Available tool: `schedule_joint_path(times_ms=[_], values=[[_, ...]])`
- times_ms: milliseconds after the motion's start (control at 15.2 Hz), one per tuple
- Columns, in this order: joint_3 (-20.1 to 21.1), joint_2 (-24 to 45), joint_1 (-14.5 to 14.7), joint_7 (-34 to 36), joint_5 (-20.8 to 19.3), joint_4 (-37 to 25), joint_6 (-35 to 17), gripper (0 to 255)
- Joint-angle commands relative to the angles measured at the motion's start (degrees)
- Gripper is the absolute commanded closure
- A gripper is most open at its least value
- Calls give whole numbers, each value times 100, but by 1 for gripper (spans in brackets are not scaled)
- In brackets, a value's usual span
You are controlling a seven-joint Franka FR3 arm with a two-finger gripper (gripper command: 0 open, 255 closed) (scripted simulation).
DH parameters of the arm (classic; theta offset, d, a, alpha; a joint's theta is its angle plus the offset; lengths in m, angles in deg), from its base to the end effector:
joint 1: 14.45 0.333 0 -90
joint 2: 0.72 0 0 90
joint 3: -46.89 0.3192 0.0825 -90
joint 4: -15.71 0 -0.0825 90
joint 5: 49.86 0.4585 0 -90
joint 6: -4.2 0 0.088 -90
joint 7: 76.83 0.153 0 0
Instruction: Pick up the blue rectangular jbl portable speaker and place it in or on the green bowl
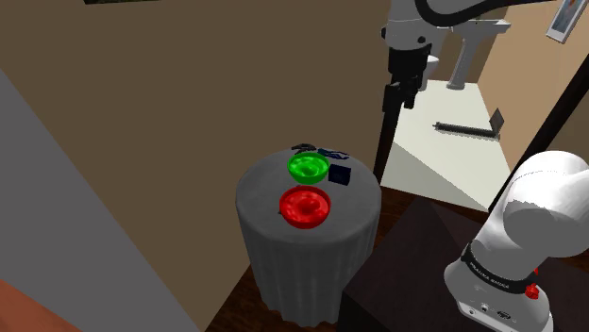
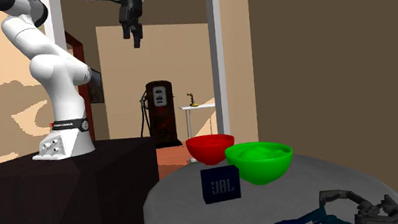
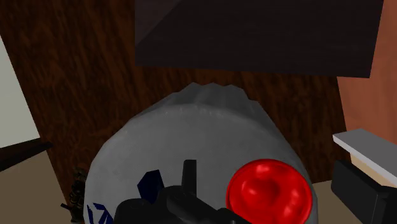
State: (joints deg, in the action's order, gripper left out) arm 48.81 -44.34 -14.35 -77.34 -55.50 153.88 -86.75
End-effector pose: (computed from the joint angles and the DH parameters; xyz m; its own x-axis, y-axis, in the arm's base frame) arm 0.3816 -0.0009 0.5096 0.9973 0.0350 -0.0642 0.0425 -0.9918 0.1204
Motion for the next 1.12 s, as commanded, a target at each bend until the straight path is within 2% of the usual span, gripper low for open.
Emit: schedule_joint_path(times_ms=[0, 528, 1056], values=[[0, 0, 0, 0, 0, 0, 0, 0], [-615, 943, -163, -619, -308, 532, -1602, 0], [-1183, 2431, -265, -1278, -388, 499, -3170, 0]])
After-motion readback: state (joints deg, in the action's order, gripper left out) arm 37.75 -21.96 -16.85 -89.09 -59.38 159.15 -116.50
